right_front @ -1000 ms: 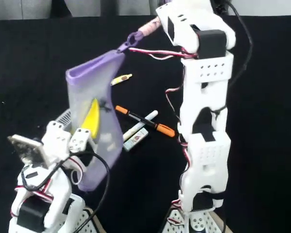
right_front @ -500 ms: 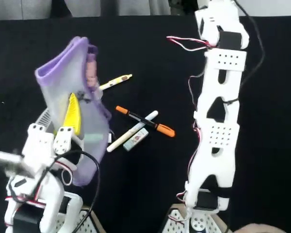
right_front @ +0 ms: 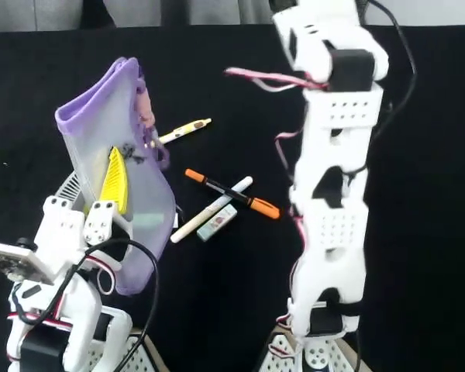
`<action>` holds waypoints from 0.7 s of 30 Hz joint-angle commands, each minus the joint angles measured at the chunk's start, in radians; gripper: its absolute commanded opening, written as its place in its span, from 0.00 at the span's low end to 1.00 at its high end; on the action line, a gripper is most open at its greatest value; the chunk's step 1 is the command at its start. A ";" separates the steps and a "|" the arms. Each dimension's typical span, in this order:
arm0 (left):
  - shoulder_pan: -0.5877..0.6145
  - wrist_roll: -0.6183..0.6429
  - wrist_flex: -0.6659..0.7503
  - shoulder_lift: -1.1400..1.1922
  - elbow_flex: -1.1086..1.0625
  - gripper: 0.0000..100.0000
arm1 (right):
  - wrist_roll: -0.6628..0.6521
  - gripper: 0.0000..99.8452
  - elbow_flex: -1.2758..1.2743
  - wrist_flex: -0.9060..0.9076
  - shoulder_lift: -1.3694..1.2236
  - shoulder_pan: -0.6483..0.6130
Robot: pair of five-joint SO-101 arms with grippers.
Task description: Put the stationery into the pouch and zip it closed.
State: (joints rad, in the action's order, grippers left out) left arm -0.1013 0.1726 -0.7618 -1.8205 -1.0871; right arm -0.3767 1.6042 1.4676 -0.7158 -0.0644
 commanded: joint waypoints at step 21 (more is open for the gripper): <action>-0.101 0.161 0.552 0.000 0.136 0.03 | -0.006 0.26 -0.117 0.301 0.605 -0.404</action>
State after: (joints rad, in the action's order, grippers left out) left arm -0.1181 0.3307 -0.2355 -1.8297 -1.0303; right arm -0.3828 1.5459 1.7331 -0.2140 -0.4020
